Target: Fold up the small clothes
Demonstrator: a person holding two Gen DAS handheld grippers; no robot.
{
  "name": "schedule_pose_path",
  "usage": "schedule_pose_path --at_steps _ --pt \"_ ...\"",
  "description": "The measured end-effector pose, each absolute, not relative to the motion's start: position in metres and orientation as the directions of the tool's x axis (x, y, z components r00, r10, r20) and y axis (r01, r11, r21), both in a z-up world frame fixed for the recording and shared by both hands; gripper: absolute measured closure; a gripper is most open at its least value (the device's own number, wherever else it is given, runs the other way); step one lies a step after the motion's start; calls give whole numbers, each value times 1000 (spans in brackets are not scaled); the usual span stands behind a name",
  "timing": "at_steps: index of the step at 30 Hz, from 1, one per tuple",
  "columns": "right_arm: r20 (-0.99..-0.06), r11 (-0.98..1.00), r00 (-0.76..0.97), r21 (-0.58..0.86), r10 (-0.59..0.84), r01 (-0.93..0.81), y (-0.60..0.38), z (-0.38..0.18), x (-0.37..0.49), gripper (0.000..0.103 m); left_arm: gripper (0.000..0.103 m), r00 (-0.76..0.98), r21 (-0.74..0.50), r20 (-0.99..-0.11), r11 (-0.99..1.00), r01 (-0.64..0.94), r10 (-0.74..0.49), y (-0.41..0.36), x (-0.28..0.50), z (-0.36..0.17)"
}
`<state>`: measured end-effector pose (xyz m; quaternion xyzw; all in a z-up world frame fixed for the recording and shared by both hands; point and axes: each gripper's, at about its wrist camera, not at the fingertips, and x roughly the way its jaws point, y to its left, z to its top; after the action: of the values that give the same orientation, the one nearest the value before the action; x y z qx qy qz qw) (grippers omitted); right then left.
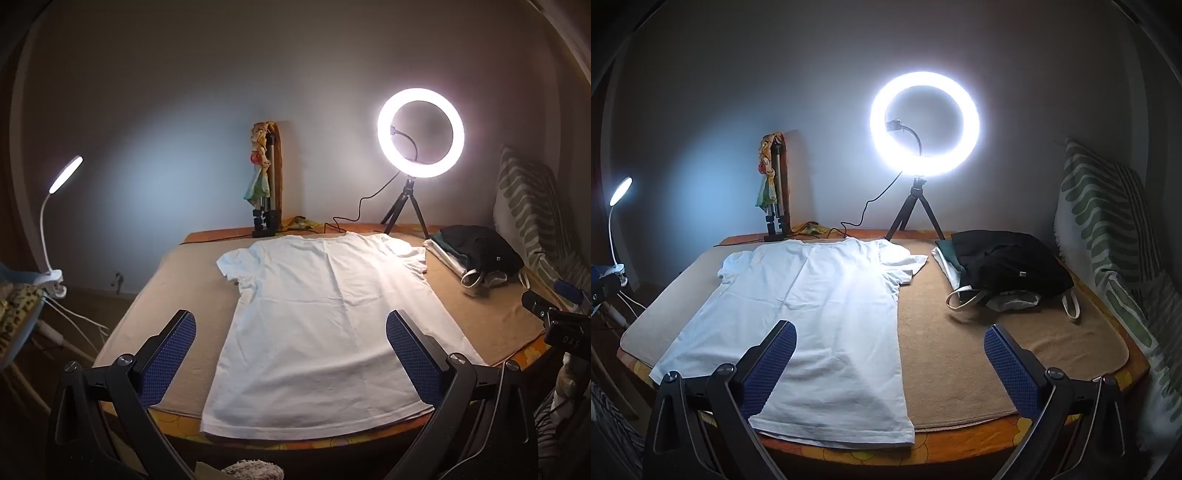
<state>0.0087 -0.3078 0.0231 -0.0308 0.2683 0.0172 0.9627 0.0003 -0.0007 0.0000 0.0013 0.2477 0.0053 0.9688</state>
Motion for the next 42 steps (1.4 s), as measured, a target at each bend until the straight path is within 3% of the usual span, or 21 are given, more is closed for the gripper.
schedule_pose_path --at_steps 42 --pt "-503 996 863 -51 36 -71 -298 26 6 0 0 891 -9 -453 999 -31 24 6 -4 8"
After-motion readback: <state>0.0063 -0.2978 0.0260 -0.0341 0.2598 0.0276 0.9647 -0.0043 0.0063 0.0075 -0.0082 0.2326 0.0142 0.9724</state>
